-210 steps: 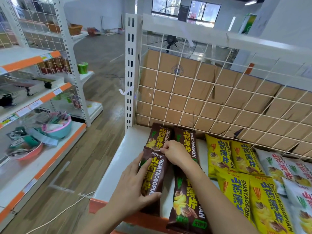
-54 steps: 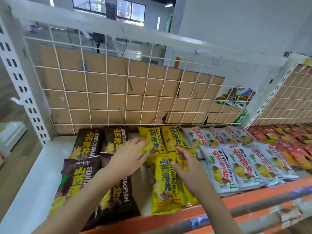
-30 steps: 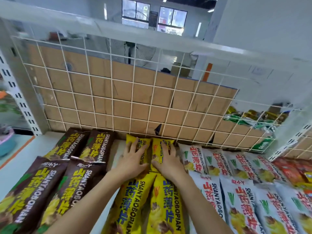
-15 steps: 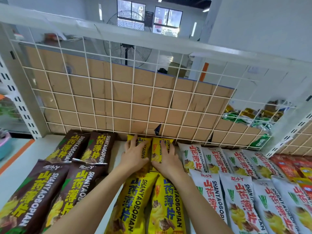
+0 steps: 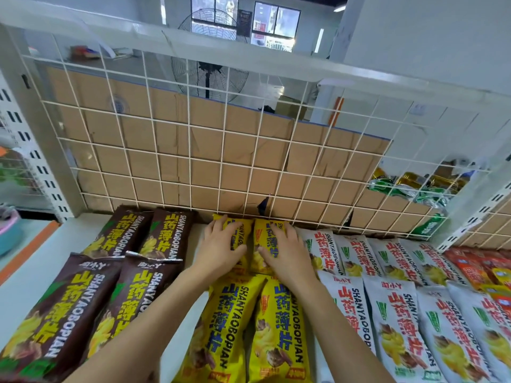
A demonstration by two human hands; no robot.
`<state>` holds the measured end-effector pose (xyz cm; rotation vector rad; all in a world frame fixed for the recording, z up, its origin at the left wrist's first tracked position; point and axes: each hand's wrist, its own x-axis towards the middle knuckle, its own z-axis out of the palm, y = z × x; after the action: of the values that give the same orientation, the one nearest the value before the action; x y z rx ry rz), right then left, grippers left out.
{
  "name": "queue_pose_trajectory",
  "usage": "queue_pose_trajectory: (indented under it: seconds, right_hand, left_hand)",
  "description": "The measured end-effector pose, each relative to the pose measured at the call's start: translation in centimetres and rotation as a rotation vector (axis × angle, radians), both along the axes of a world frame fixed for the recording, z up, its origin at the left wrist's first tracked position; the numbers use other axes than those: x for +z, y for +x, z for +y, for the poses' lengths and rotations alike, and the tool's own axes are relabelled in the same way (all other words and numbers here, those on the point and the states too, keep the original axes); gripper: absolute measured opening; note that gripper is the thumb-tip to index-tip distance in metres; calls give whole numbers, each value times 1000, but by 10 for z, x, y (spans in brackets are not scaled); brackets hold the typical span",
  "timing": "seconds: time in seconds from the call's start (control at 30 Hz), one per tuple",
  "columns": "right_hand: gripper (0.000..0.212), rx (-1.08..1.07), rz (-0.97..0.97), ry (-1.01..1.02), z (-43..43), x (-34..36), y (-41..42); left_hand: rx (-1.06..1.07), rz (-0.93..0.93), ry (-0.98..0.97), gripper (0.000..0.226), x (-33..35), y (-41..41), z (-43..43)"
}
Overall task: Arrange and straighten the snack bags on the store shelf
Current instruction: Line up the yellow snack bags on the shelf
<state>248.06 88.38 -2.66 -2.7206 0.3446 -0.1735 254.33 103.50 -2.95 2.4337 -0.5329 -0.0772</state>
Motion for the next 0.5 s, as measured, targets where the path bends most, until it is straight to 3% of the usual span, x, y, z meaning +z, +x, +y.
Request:
queue_pose_trajectory:
  seconds: [0.13,0.27,0.4,0.5]
  right_hand:
    - [33,179,-111,84,2,15,-12]
    - [32,329,87,-29,13,18,-14]
    - [37,358,221,-65,23,15,-10]
    - [30,346,224,-21,25,12,-9]
  left_hand:
    - [-40,-90,-67,57,2,-37,23]
    - [-93,-85,-41,88,-9,-83,41]
    - [-90,-85,44,98,-20,-109,46]
    - [-61,-72,71,102,-21,-119,48]
